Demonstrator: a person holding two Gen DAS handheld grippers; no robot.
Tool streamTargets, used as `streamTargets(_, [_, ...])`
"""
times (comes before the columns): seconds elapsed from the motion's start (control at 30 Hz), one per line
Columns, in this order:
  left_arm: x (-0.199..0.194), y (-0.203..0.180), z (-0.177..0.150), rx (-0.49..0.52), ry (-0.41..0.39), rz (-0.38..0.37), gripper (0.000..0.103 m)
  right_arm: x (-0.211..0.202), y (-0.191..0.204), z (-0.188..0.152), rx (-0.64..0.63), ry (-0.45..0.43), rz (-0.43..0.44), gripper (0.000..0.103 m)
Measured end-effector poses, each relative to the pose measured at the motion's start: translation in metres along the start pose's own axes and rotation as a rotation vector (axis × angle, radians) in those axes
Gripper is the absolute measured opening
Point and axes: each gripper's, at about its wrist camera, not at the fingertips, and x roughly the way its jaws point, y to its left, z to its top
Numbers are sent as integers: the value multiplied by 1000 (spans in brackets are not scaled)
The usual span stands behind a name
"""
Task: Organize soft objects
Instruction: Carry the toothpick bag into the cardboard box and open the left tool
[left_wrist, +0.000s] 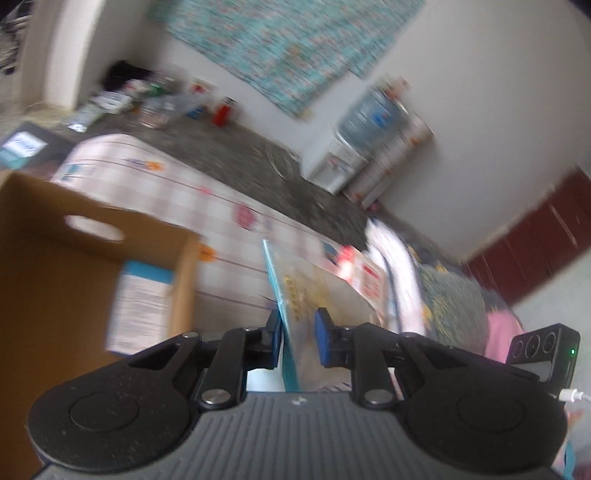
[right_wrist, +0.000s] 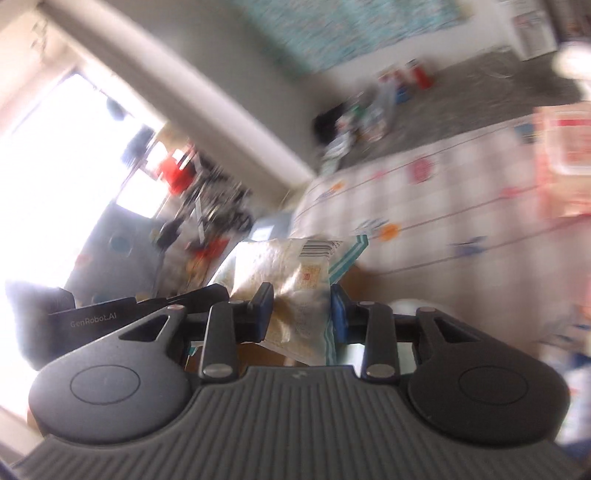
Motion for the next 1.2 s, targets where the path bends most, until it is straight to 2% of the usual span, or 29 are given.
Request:
streamTargets(0.17, [-32,67,2,-106,-85,72,20,73,61,5,-96,143,39,32])
streamTargets(0.33, [-35,123,4,-208,-111,159,23,152,101,6,-163,295,27,32])
streamTargets(0.47, [-21,158,8,-274,-107,211,25,208,120,7,-206,384,-4,33])
streamTargets(0.67, [14,204,3,-363,-52,251,27,282,117,11,-294,460,-79,33])
streamTargets(0.87, [60,223,-6,-416,47,281,26,339,101,6,-396,526,-165,33])
streamTargets(0.93, [70,223,-8,-423,79,289,25,352,102,2,-470,543,-197,33])
streamTargets(1.07, [85,218,-9,-406,120,291,23,364,107,-3,-605,549,-222,32])
streamTargets(1.2, [95,213,-15,-411,143,287,23,363,114,-6,-655,534,-226,31])
